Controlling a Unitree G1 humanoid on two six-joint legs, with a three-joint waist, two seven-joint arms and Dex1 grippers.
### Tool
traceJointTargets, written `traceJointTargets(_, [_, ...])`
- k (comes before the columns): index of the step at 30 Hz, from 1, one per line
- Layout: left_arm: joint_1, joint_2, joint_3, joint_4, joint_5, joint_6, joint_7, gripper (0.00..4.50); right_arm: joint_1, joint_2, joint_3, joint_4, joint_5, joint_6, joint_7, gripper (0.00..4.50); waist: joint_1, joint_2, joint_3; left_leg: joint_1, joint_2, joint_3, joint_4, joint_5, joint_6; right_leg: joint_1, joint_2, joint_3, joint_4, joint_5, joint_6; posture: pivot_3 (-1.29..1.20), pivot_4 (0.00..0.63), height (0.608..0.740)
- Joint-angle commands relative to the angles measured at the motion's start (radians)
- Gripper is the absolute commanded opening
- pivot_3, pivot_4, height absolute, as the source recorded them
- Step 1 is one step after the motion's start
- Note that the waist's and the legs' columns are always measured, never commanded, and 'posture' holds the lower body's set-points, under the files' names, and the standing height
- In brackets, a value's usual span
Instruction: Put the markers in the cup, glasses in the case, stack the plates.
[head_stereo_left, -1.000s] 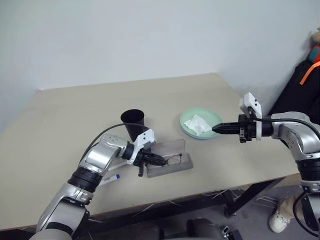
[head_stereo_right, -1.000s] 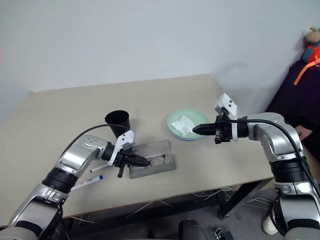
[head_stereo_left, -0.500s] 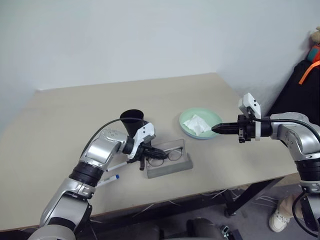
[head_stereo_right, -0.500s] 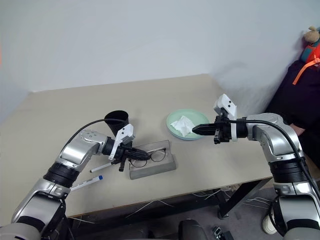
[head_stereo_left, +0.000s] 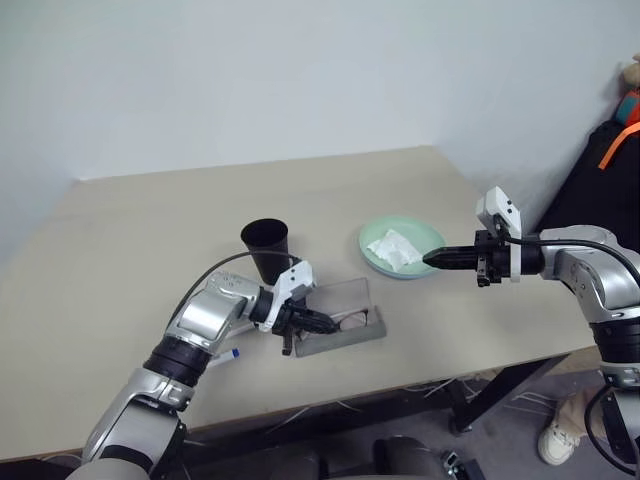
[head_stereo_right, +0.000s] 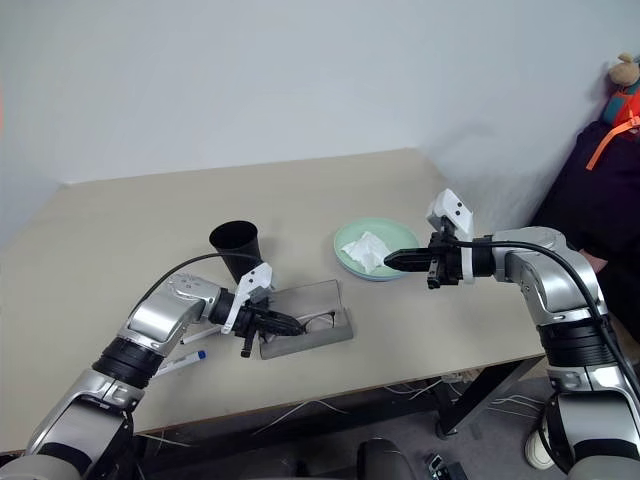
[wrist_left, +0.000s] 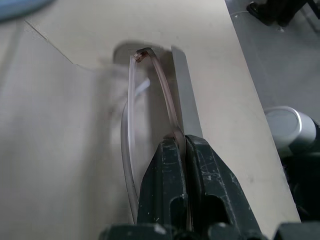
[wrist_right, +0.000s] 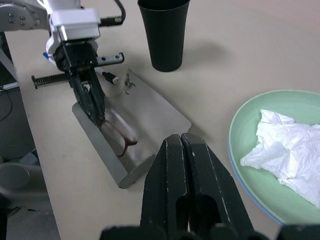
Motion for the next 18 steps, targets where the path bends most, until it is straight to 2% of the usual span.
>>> traceJointTargets(1, [-0.005,-0.004,0.001,-0.044,-0.010,0.006,-0.004,0.02,-0.007,-0.006,-0.023,-0.036,0.024,0.001,-0.002,0.00,0.001,0.000,0.000,0.000,0.000,0.000,0.000,0.000,0.000,0.000,0.000,0.000,0.000,0.000,0.000,0.00,0.000,0.735])
traceJointTargets(2, [-0.005,-0.006,0.001,-0.045,-0.010,0.008,-0.004,0.47,-0.007,-0.006,-0.022,-0.036,0.024,0.001,-0.002,0.00,0.000,0.000,0.000,0.000,-0.001,0.000,0.000,0.000,0.000,0.000,0.000,0.000,0.000,0.000,0.000,0.00,0.000,0.735])
traceJointTargets(4, [-0.010,-0.011,0.005,-0.042,-0.014,0.016,-0.003,0.95,-0.007,-0.006,-0.022,-0.034,0.024,0.001,-0.002,0.00,0.000,0.000,0.000,0.000,-0.001,0.000,0.000,0.000,0.000,0.000,0.000,0.000,0.000,0.000,0.000,0.00,0.000,0.735])
traceJointTargets(10, [-0.044,-0.028,0.049,-0.047,-0.021,-0.008,0.025,3.04,-0.010,-0.004,-0.019,-0.028,0.021,-0.003,-0.001,0.00,0.000,0.000,0.000,0.000,0.000,0.000,0.000,0.000,0.000,0.000,0.000,0.000,0.000,0.000,0.000,0.00,0.000,0.735])
traceJointTargets(17, [-0.103,-0.029,0.133,-0.088,-0.079,0.003,0.042,3.04,-0.013,-0.002,-0.017,-0.021,0.019,-0.007,0.001,0.00,0.000,0.000,0.000,0.000,0.000,0.000,0.001,0.000,0.000,0.000,0.000,0.000,0.000,0.000,0.000,0.00,0.000,0.735])
traceJointTargets(18, [-0.110,-0.031,0.146,-0.098,-0.088,0.011,0.051,2.88,-0.015,-0.003,-0.018,-0.018,0.018,-0.009,0.003,0.00,0.000,0.000,0.000,0.000,0.000,0.000,0.001,0.000,0.000,0.000,0.000,0.000,0.000,0.000,0.000,0.00,0.000,0.735])
